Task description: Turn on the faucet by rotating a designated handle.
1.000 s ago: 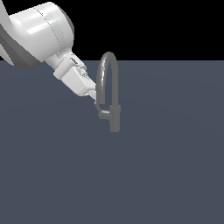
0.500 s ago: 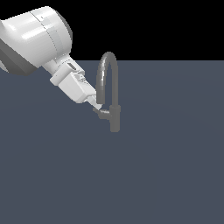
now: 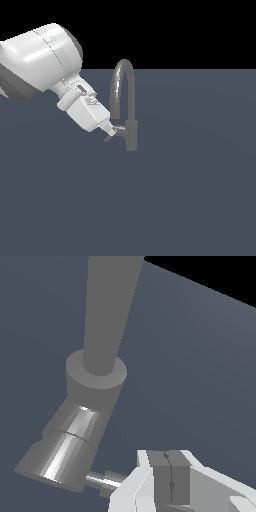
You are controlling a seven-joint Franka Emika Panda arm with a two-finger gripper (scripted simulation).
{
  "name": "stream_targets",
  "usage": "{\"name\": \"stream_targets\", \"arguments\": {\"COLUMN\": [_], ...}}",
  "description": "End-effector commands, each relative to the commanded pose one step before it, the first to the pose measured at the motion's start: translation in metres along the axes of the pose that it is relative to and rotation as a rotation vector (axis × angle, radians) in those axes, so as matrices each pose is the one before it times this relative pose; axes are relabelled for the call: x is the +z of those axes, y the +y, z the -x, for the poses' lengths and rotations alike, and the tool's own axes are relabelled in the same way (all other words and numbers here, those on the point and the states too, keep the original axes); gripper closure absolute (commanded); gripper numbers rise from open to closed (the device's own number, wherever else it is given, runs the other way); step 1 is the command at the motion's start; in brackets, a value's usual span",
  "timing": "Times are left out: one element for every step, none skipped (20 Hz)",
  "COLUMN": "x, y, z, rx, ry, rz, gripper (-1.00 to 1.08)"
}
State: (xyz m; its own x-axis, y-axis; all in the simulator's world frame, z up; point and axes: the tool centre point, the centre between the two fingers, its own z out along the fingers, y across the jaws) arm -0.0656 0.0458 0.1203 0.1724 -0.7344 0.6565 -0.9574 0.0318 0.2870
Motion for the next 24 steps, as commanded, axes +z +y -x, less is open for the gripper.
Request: {"name": "stream_targets", "arguments": {"x": [0.00088, 0.00263, 0.00263, 0.00262, 0.00261, 0.00260, 0.00260, 0.00259, 0.00258, 0.00257, 0.00256, 0.00255, 0.00254, 0.00253, 0.00252, 0.00250, 0.00247, 0.00000, -0.02039, 0.00207, 0.00206, 0.00206, 0.00205, 0.00204], "y": [0.00106, -0.00079, -0.00079, -0.00079, -0.00079, -0.00079, -0.00079, -0.00079, -0.00079, -0.00080, -0.00080, -0.00080, -0.00080, -0.00080, -0.00081, -0.00082, -0.00083, 0.00000, -0.01403, -0.00186, -0.00185, -0.00185, -0.00185, -0.00185], "z": [0.00418, 0.00328, 0.00327, 0.00328, 0.00325, 0.00326, 0.00324, 0.00324, 0.00323, 0.00323, 0.00322, 0.00321, 0.00319, 0.00318, 0.00319, 0.00316, 0.00314, 0.00000, -0.03010, 0.00225, 0.00227, 0.00225, 0.00225, 0.00225], "rx": [0.09711, 0.00539, 0.00537, 0.00533, 0.00537, 0.00533, 0.00533, 0.00531, 0.00531, 0.00526, 0.00526, 0.00526, 0.00526, 0.00524, 0.00520, 0.00522, 0.00522, 0.00000, -0.06000, 0.00329, 0.00323, 0.00326, 0.00326, 0.00323], "ry": [0.00002, 0.00084, 0.00083, 0.00083, 0.00083, 0.00083, 0.00083, 0.00083, 0.00083, 0.00082, 0.00082, 0.00082, 0.00083, 0.00083, 0.00082, 0.00083, 0.00084, 0.00000, -0.01843, 0.00100, 0.00098, 0.00099, 0.00099, 0.00098], "rz": [0.00134, 0.00050, 0.00050, 0.00050, 0.00050, 0.00049, 0.00049, 0.00049, 0.00049, 0.00048, 0.00048, 0.00048, 0.00048, 0.00047, 0.00046, 0.00046, 0.00045, 0.00000, -0.01832, 0.00102, 0.00100, 0.00101, 0.00101, 0.00100], "gripper": [1.08, 1.08, 1.08, 1.08, 1.08, 1.08, 1.08, 1.08, 1.08, 1.08, 1.08, 1.08, 1.08, 1.08, 1.08, 1.08, 1.08, 1.08, 1.08, 1.08, 1.08, 1.08, 1.08, 1.08]}}
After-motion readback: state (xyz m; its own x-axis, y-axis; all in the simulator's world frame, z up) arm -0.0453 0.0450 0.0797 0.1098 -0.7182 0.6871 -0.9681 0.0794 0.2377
